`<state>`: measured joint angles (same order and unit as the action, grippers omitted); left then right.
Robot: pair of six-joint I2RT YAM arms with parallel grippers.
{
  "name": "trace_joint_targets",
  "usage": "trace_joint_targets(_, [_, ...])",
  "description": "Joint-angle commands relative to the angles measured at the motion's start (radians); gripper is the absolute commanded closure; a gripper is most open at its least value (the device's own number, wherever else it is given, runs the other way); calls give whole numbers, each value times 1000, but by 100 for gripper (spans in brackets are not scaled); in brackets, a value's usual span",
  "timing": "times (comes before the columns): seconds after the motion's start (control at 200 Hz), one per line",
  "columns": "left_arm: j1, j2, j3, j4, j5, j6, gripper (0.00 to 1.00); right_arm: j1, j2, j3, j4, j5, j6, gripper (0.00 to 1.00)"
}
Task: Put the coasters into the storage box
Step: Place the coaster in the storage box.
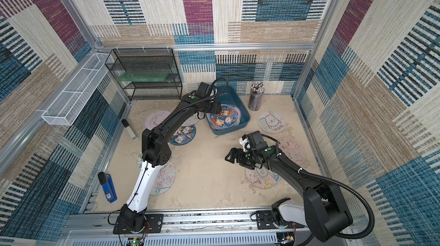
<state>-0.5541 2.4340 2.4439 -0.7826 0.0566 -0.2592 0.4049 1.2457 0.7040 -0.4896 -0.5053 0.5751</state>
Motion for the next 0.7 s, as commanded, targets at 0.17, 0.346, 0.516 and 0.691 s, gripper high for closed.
trace_joint_targets(0.17, [2,-155,-183,33,39,-4,29,10,14,13,41,-29,10,1])
trace_joint_targets(0.346, [15,-353,-455,111,55,-36,28,23,51,42,53,-47,-3,1])
trace_joint_targets(0.516, [58,-583,-761,148,42,-91,27,53,110,87,64,-61,-28,3])
trace_joint_targets(0.691, [105,-799,-1045,130,4,-138,27,84,171,128,84,-71,-38,4])
